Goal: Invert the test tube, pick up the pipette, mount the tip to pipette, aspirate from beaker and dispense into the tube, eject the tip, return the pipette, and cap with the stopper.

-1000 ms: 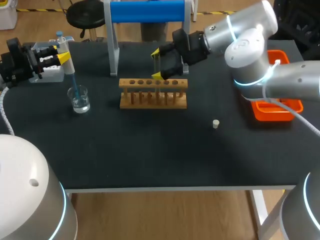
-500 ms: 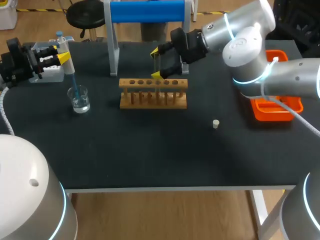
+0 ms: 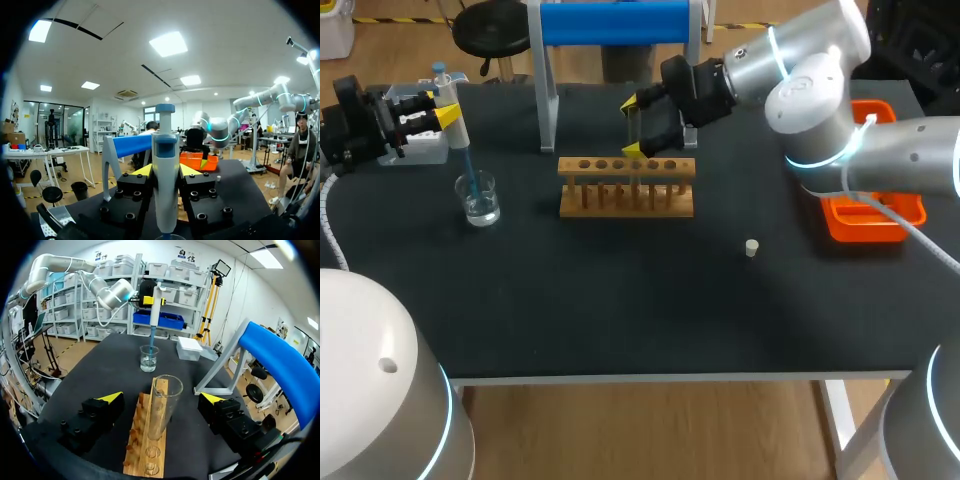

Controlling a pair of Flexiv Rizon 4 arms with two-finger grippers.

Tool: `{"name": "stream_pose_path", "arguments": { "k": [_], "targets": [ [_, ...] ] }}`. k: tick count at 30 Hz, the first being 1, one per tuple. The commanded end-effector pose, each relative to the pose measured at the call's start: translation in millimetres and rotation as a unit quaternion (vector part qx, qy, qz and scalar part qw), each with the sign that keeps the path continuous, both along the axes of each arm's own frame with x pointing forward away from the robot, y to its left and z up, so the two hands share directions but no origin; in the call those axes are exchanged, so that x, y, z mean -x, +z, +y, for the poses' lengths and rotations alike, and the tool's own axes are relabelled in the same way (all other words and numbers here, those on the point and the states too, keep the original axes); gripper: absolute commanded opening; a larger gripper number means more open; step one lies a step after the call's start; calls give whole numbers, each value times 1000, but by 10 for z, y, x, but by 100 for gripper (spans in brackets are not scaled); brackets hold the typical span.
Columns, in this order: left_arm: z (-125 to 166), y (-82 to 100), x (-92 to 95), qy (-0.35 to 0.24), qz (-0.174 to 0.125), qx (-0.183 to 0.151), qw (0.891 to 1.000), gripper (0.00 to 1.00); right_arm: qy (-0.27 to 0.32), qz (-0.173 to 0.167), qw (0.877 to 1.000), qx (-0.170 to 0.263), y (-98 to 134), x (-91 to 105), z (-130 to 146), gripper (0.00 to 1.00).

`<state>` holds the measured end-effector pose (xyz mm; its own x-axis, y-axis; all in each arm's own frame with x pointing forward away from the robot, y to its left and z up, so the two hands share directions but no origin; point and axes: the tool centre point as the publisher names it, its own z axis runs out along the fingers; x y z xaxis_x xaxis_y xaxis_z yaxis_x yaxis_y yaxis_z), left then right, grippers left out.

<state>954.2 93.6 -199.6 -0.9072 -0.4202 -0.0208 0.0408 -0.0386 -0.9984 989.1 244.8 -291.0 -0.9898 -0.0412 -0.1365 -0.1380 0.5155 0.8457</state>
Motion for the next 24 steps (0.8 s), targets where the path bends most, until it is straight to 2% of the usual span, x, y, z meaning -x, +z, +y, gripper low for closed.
{"name": "stream_pose_path", "arguments": {
  "k": [1, 17, 24],
  "targets": [
    [8, 1, -3, -1, 0, 1, 1000, 0, 0, 0, 1000, 1, 4, -2, -4, 100],
    [8, 1, -3, -1, 0, 1, 1000, 0, 0, 0, 1000, 1, 4, -2, -4, 100],
    [-28, 202, 41, 0, -4, -12, 1000, 0, 0, 0, 1000, 1, 4, -2, -4, 100]
  ]
}}
